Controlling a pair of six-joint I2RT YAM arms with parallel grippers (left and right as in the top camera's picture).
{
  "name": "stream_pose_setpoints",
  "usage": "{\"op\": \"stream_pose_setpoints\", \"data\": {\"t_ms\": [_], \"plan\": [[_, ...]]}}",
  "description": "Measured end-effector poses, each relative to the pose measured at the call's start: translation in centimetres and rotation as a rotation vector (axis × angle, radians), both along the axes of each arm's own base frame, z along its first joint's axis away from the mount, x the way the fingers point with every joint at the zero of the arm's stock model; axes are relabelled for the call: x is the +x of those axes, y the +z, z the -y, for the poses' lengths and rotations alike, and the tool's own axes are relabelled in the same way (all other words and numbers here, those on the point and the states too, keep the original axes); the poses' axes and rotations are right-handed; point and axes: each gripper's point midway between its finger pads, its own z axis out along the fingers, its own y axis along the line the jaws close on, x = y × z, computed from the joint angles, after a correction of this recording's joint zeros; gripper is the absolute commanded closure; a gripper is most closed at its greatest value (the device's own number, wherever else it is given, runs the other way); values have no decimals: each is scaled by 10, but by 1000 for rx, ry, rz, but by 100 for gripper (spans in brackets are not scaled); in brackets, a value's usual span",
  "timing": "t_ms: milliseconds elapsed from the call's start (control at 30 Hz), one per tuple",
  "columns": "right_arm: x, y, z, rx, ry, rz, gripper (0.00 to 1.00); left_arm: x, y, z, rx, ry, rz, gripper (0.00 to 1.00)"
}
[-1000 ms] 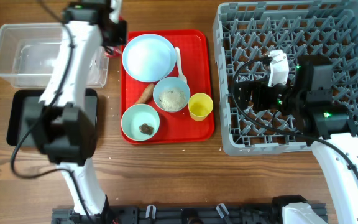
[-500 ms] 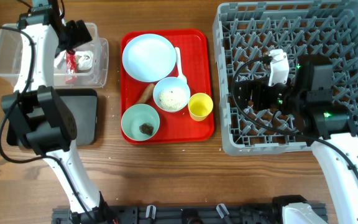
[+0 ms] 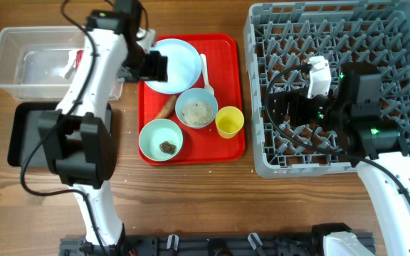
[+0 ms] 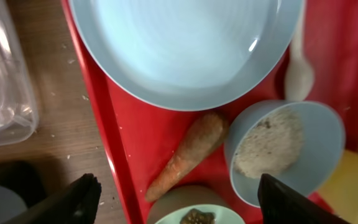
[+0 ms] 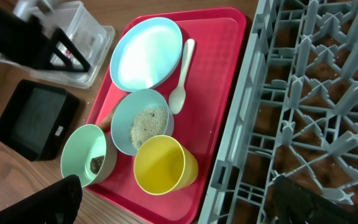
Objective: Sort waste into correct bins and load items into the dishwasher rack
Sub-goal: 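Carry the wrapper left and drop it into the clear bin, then grasp the carrot on the red tray with the left gripper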
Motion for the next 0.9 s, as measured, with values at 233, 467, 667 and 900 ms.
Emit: {"op": "stream_pose_setpoints", "data": {"t_ms": [233, 467, 667, 900], "plan": [[0, 0, 0, 0, 0, 0, 0, -29, -87, -3, 82, -190, -47, 21], [0, 0, 0, 0, 0, 0, 0, -26, -92, 3, 53, -270, 15, 25], [0, 0, 0, 0, 0, 1, 1, -28, -92, 5, 44, -301, 13, 23], [4, 4, 0, 13, -12, 14, 0, -39, -96, 8, 40, -367, -20, 20]]}}
